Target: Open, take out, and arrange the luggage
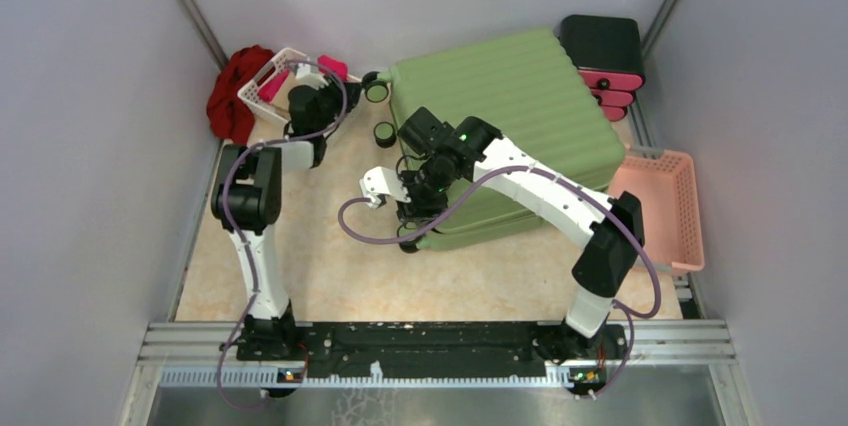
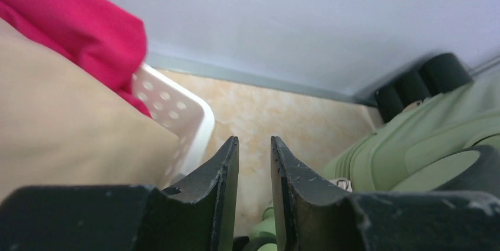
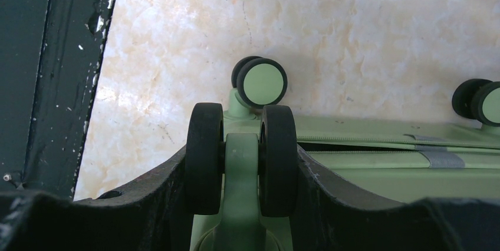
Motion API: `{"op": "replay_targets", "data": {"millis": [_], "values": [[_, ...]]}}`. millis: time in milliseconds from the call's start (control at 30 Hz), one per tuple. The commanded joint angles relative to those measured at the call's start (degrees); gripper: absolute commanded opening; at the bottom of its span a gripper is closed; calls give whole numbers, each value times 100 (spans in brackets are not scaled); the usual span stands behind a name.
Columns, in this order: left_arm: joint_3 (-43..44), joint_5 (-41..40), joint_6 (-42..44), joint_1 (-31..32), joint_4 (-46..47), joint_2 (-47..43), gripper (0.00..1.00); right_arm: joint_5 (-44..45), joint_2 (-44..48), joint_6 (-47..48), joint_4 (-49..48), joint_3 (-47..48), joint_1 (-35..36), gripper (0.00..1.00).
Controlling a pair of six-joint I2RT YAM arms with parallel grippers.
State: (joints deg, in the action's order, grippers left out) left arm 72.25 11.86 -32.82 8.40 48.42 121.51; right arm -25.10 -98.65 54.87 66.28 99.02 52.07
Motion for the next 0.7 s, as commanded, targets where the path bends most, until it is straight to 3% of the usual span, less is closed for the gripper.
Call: {"op": "replay_targets", "data": {"millis": [0, 200, 433, 667], "values": [[-252, -34, -49, -103, 337, -482, 32, -498, 306, -179, 568, 176, 77, 0], [-1768, 511, -18, -216, 1530, -1358, 39, -515, 379, -187, 553, 150, 75, 0], [-3650, 1674, 33, -216, 2213, -2985, 53, -658, 416, -211, 547, 137, 75, 0], [-5539, 2678, -527, -216, 2500, -5045, 74, -796, 562, -339, 489, 70, 75, 50]]}}
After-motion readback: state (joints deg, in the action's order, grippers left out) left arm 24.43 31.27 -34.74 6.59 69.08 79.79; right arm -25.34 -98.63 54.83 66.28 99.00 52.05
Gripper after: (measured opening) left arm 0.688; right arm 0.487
